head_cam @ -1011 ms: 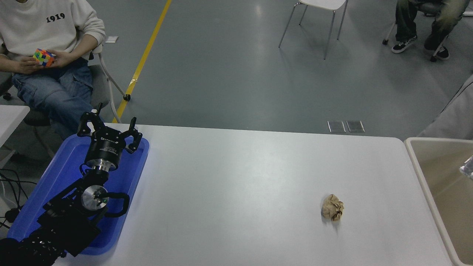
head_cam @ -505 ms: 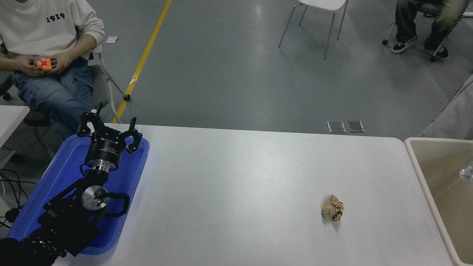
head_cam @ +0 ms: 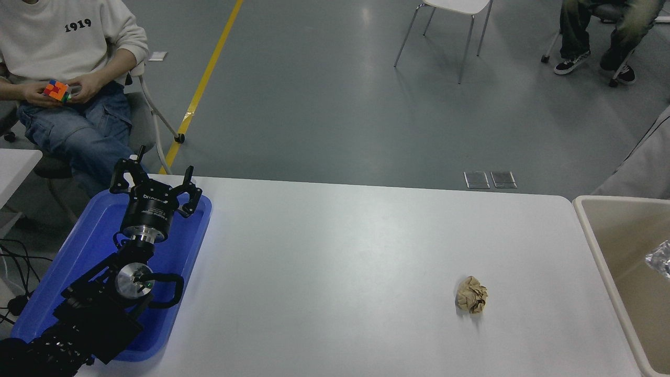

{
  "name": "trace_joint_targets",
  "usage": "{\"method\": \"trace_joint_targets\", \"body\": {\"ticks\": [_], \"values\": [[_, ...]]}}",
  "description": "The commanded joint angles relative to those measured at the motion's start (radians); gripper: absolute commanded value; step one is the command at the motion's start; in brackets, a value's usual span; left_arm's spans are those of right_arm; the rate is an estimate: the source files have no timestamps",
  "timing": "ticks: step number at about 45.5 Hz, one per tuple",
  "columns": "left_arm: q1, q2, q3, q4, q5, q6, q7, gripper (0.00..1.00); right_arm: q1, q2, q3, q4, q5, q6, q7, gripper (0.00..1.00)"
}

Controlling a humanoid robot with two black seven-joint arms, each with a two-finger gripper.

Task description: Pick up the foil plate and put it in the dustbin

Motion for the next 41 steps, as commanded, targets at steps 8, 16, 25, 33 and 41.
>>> {"method": "trace_joint_targets", "body": {"ticks": [8,16,25,33,41], "values": [[0.0,0.0,0.0,0.0,0.0,0.0,0.0,1.0,-0.007,0.003,0.008,0.005,0.002,-0.047,-0.003,0.9],[0.0,0.0,0.0,0.0,0.0,0.0,0.0,1.0,0.018,-0.006,0.008,0.061,0.0,-0.04,-0.003,0.99],[0.0,0.0,0.0,0.0,0.0,0.0,0.0,1.0,0.127,-0.121,-0.005,0.296,-0.013,-0.038,-0.001,0.99],[-0.002,0.0,0.0,0.0,0.0,0.0,0.0,1.0,0.272,-0.213,-0.113,0.506,-0.032,-0.035,0.0,0.99],[0.0,0.0,0.002,0.0,0.0,0.002,0.0,1.0,0.475,-0.248,-0.333,0.708,-0.038,-0.027,0.0,1.0]]}}
